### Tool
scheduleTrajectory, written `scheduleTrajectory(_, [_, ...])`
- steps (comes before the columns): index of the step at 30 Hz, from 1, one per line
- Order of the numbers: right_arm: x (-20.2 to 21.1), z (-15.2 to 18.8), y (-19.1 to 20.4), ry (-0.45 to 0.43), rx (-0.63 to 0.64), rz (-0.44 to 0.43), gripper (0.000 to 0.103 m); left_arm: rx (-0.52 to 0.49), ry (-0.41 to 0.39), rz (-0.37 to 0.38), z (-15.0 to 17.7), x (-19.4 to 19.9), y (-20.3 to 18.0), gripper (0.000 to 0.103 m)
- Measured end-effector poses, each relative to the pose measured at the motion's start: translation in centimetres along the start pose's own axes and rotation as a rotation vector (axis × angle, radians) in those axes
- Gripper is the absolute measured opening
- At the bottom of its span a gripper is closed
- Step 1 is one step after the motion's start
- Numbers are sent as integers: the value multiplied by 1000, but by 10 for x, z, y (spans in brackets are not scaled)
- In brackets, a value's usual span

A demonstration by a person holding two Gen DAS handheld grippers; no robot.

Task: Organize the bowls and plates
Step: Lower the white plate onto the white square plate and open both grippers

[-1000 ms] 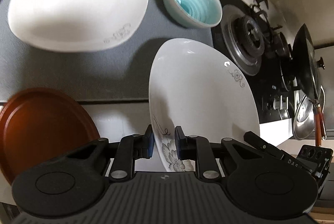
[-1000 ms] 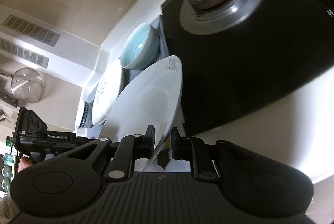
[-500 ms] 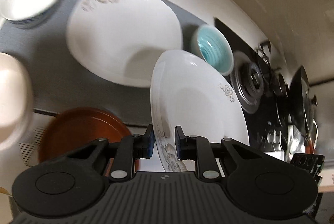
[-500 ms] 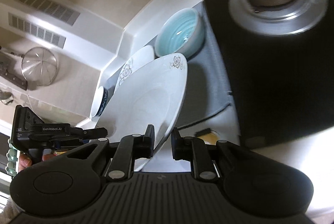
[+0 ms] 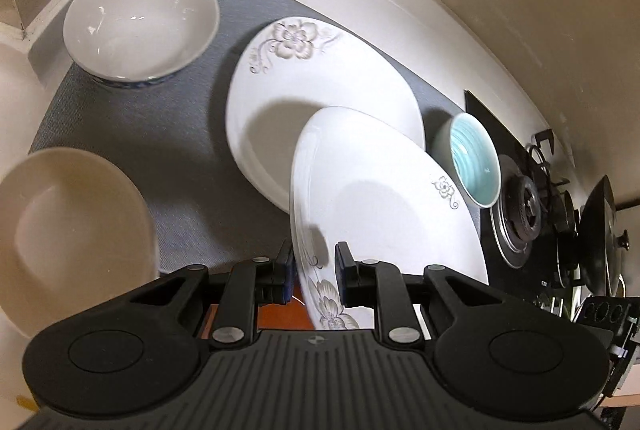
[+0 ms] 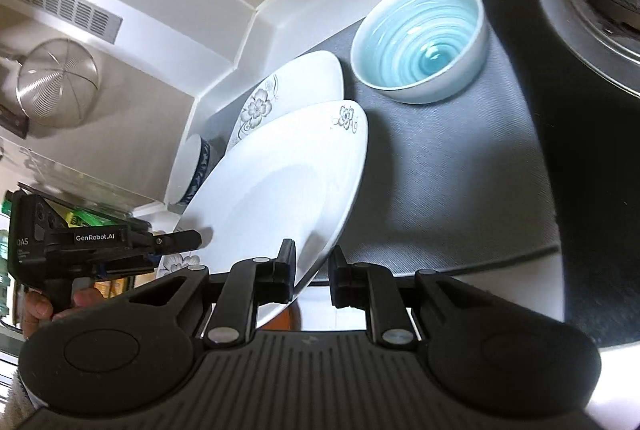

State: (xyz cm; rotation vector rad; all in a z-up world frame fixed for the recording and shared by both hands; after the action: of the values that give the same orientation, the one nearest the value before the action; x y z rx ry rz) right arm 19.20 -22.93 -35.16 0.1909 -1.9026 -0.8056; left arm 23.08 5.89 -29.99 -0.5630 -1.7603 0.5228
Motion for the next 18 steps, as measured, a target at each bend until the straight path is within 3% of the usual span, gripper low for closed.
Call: scheduleTrajectory(18, [-51, -32, 36, -29, -4, 170, 17, -34, 78, -11, -53, -24, 40, 21])
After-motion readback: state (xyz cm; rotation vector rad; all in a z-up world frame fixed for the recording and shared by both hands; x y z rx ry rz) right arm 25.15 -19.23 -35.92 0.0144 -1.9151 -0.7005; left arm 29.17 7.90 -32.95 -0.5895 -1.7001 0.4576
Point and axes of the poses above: each gripper's, at about its wrist camera, not at the fingertips, and x roughly against the way its jaws point, y to its left, z to its underside, the point moved 4 cm from there along -x, roughly the way its jaws point, and after that the axes turned 10 degrees about z, right-handed, at the moved point
